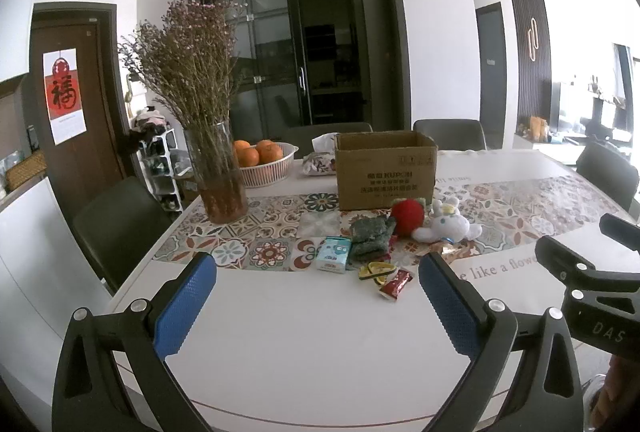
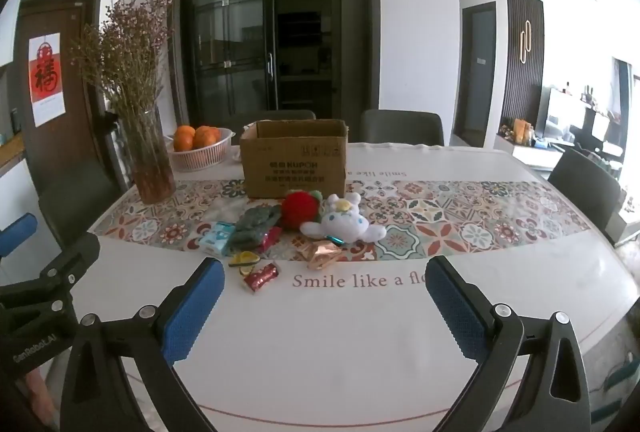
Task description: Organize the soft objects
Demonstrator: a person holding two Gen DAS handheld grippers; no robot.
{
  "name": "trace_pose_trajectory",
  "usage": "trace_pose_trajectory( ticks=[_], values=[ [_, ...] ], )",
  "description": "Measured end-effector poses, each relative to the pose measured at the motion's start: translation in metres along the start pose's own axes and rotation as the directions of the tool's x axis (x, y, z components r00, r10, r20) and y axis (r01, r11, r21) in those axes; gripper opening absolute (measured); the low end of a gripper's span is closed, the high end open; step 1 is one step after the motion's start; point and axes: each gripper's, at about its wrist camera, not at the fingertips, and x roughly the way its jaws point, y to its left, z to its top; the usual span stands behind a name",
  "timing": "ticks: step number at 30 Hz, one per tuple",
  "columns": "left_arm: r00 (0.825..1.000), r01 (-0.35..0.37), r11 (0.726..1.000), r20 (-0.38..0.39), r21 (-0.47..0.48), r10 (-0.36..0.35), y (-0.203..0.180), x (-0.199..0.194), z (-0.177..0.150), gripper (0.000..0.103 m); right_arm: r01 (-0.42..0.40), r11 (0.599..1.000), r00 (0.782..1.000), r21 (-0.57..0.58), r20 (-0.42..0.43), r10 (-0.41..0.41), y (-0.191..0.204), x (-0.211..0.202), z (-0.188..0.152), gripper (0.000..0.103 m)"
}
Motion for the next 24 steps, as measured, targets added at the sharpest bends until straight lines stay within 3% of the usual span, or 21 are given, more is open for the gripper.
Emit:
trace_pose_trajectory(
  ticks=[24],
  values=[
    [1.000, 0.003, 1.000, -0.001, 0.000, -0.003, 0.0008, -0.0003, 0.0011, 0.103, 0.001, 1.000, 1.000, -0.001, 0.009, -0.001, 0.0023, -0.0051, 0.0048, 0.102]
  ],
)
